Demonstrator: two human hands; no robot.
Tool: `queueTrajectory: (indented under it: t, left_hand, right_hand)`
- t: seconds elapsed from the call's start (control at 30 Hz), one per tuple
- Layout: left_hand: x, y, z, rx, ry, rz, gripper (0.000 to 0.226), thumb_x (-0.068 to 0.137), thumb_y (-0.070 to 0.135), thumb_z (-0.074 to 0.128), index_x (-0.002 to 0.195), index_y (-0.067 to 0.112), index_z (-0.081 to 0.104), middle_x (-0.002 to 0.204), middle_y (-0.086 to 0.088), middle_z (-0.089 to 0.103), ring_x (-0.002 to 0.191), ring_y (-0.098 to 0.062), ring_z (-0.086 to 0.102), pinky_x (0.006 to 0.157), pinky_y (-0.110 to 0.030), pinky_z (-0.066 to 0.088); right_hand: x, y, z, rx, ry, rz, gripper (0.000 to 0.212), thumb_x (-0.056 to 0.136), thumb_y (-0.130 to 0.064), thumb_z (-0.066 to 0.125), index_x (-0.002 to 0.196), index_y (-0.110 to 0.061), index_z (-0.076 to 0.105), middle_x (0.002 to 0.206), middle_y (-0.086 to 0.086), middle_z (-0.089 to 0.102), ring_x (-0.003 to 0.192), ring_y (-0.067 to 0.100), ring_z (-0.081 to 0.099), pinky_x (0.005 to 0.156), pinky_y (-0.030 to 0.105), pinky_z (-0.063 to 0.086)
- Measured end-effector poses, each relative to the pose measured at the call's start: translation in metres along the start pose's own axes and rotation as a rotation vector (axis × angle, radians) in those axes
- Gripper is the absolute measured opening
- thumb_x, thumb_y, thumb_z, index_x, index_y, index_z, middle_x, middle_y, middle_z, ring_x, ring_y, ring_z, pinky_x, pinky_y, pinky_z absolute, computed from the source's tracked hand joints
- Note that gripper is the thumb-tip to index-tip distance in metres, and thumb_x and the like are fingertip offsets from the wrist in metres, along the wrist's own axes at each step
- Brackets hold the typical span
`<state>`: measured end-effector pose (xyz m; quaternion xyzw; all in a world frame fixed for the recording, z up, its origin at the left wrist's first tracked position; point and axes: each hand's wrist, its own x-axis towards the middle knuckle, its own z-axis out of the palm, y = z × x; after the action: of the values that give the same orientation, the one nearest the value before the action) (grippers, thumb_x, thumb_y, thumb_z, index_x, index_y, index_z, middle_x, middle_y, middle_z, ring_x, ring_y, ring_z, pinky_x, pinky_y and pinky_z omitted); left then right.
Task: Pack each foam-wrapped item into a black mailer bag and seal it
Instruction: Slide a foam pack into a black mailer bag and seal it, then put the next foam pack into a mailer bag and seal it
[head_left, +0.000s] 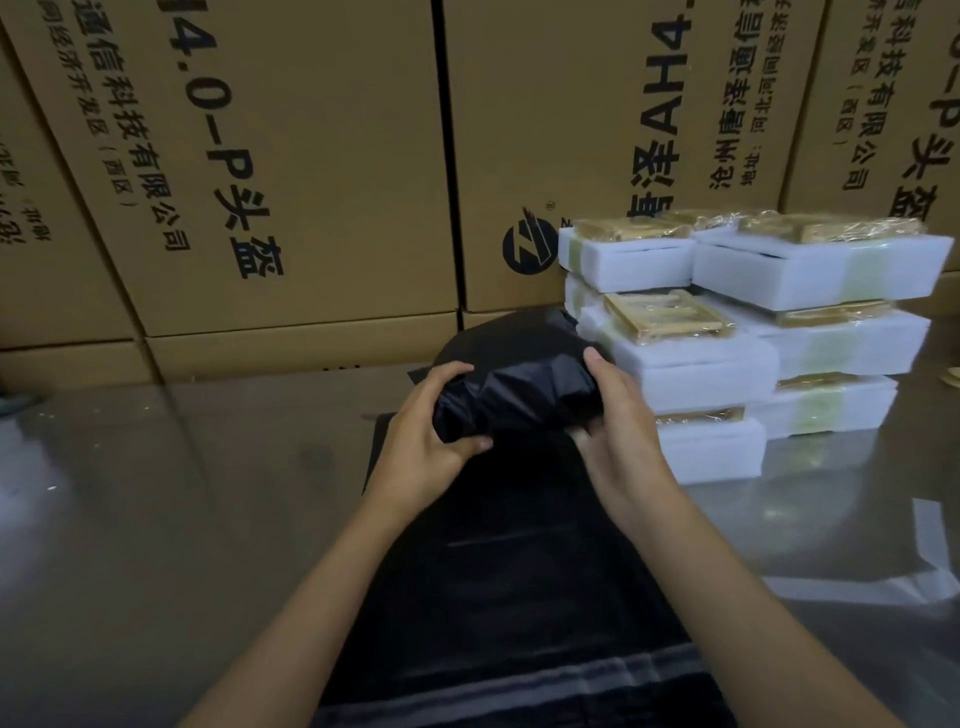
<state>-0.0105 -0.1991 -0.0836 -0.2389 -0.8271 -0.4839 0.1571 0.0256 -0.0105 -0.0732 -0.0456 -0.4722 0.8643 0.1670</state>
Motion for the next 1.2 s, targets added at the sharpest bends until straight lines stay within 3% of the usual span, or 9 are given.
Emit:
queueTrajectory:
  t: [0.1,0.2,0.47,0.7,0.8,0.9,1.03,1.13,1.2]
  left_hand:
    - [0.035,-0.021,0.02,0.054,0.044,0.025,0.069,0.076,0.009,0.083,0.124,0.044,0.048,0.128,0.015,0.052,0.116,0.001,0.047,0.094,-0.011,0.035]
    - [0.071,-0.044,0.042,0.004,0.085,-0.03,0.064,0.074,0.006,0.083,0.121,0.037,0.05,0.124,0.008,0.058,0.115,-0.008,0.054,0.097,-0.023,0.041]
    - [0.143,-0.093,0.085,0.118,0.035,-0.116,0.057,0.074,-0.005,0.076,0.113,0.024,0.046,0.123,-0.005,0.056,0.114,-0.025,0.056,0.094,-0.038,0.047]
    - [0.169,-0.098,0.11,0.973,0.04,-0.181,0.063,0.081,0.022,0.079,0.132,0.027,0.043,0.139,-0.013,0.036,0.126,-0.032,0.038,0.085,-0.04,0.043]
    - [0.173,-0.092,0.107,0.822,-0.07,-0.245,0.065,0.082,0.018,0.078,0.136,0.022,0.041,0.142,-0.015,0.027,0.128,-0.035,0.038,0.086,-0.04,0.045]
    - [0.173,-0.068,0.099,0.633,-0.183,-0.408,0.071,0.083,0.03,0.076,0.143,0.024,0.037,0.156,-0.014,0.013,0.139,-0.04,0.028,0.111,-0.045,0.036]
    - [0.15,-0.006,0.101,0.152,0.056,-0.075,0.051,0.094,0.045,0.061,0.139,0.027,0.045,0.147,-0.001,0.036,0.133,-0.023,0.042,0.106,-0.037,0.039]
    - [0.132,0.051,0.106,-0.036,-0.226,0.123,0.08,0.079,0.069,0.066,0.146,0.041,0.033,0.15,0.018,0.024,0.135,-0.009,0.034,0.102,-0.027,0.036]
    - [0.128,0.074,0.12,0.101,-0.449,0.171,0.102,0.068,0.07,0.076,0.151,0.047,0.021,0.161,0.018,0.002,0.149,-0.019,0.018,0.115,-0.039,0.031]
  right_hand:
    - [0.022,0.027,-0.002,0.19,0.005,0.079,0.088,0.08,-0.042,0.081,0.154,-0.023,0.037,0.147,0.004,0.054,0.131,0.021,0.056,0.114,0.042,0.042]
    - [0.036,0.054,-0.006,0.149,0.062,0.165,0.082,0.091,-0.037,0.07,0.159,-0.022,0.025,0.149,0.011,0.05,0.121,0.026,0.063,0.108,0.041,0.048]
    - [0.056,0.068,-0.025,0.349,0.168,0.362,0.049,0.108,-0.028,0.041,0.151,-0.005,0.037,0.148,0.024,0.047,0.135,0.035,0.05,0.111,0.045,0.043]
    - [0.068,0.073,-0.031,0.37,0.151,0.398,0.046,0.108,-0.025,0.039,0.149,-0.003,0.04,0.147,0.023,0.047,0.134,0.036,0.051,0.106,0.044,0.046]
    - [0.07,0.076,-0.032,0.375,0.13,0.389,0.045,0.108,-0.025,0.041,0.147,-0.003,0.041,0.147,0.022,0.048,0.133,0.035,0.052,0.102,0.042,0.048]
    - [0.068,0.075,-0.033,0.389,0.112,0.389,0.044,0.107,-0.024,0.042,0.145,-0.002,0.042,0.146,0.022,0.048,0.132,0.035,0.052,0.099,0.042,0.049]
    - [0.063,0.072,-0.033,0.411,0.115,0.383,0.044,0.107,-0.025,0.042,0.145,-0.002,0.043,0.145,0.023,0.049,0.132,0.035,0.052,0.1,0.042,0.048]
    - [0.055,0.072,-0.032,0.423,0.125,0.378,0.041,0.107,-0.026,0.042,0.139,-0.001,0.049,0.139,0.024,0.054,0.127,0.036,0.056,0.101,0.043,0.047]
    - [0.05,0.073,-0.031,0.424,0.125,0.365,0.038,0.107,-0.025,0.042,0.133,0.0,0.053,0.135,0.026,0.057,0.12,0.035,0.06,0.099,0.043,0.048]
